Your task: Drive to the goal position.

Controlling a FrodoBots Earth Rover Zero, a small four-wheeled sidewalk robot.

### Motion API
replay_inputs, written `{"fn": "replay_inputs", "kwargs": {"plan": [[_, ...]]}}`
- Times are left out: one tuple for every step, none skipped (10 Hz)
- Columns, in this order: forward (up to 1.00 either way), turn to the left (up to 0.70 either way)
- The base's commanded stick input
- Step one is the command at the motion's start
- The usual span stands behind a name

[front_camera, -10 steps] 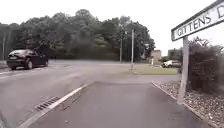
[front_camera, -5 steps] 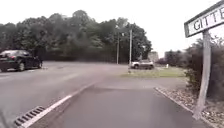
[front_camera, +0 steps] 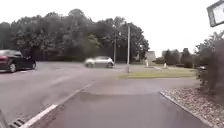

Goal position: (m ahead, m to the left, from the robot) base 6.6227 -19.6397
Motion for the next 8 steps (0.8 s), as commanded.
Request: {"fn": "replay_inputs", "kwargs": {"plan": [[1.00,-0.26],[1.00,-0.26],[1.00,-0.26],[1.00,-0.26],[1.00,-0.29],[1.00,-0.31],[1.00,-0.33],[1.00,-0.35]]}}
